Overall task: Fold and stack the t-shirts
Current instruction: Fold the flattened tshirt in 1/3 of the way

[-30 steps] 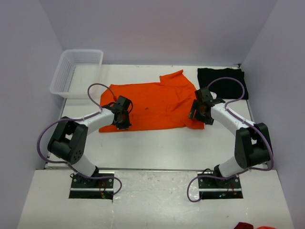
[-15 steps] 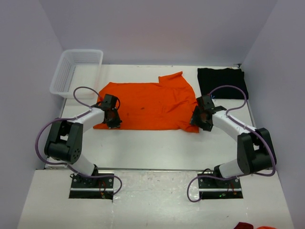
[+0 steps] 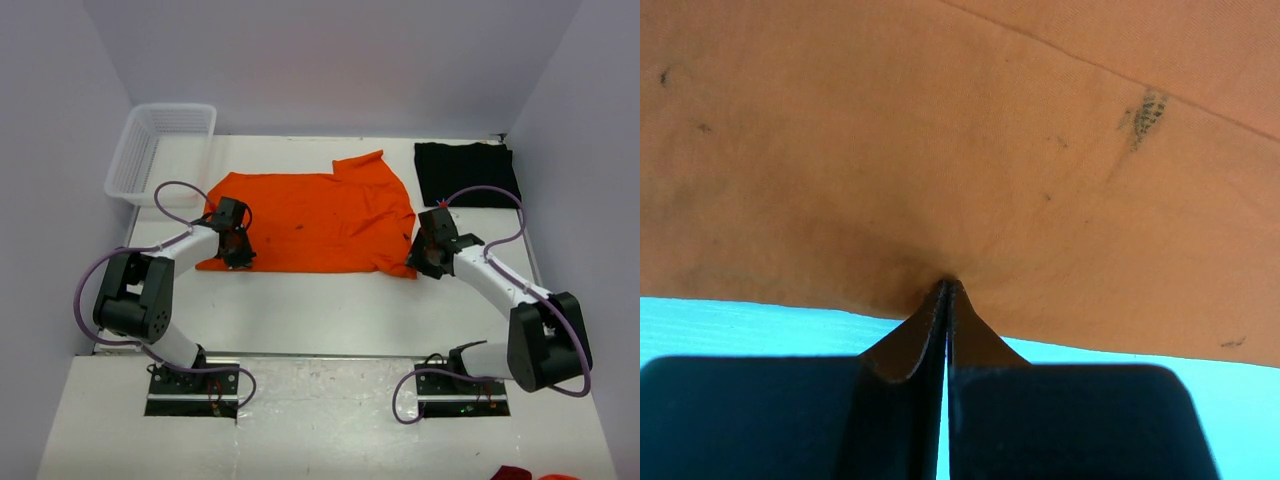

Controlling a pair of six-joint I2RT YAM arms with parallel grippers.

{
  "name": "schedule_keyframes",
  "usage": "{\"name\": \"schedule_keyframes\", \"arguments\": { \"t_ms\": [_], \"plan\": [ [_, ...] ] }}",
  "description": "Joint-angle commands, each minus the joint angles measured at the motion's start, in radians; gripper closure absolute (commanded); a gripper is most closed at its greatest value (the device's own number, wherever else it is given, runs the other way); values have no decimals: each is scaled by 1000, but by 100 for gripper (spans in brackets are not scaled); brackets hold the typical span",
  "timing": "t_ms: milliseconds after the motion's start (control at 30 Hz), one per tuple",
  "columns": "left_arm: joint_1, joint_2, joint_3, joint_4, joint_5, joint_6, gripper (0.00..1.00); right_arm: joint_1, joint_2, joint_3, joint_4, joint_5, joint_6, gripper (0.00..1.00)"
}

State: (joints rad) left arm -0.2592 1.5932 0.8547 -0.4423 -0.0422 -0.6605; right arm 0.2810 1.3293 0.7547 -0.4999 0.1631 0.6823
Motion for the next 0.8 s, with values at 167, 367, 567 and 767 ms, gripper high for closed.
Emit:
{"name": "schedule_keyframes", "arguments": {
  "t_ms": [167,367,567,767],
  "plan": [
    [8,19,-14,-27,-8,32,100,3,-10,-8,18,-19,31,60],
    [8,21,-11,-30,-7,32,100,3,42,-2,27,-46,36,65],
    [8,19,-16,-33,-8,33,100,1,113,37,27,-65,36,71],
    [12,36,-17,-44,-24,27,100,1,127,78,-17,19,22,100]
  ]
}}
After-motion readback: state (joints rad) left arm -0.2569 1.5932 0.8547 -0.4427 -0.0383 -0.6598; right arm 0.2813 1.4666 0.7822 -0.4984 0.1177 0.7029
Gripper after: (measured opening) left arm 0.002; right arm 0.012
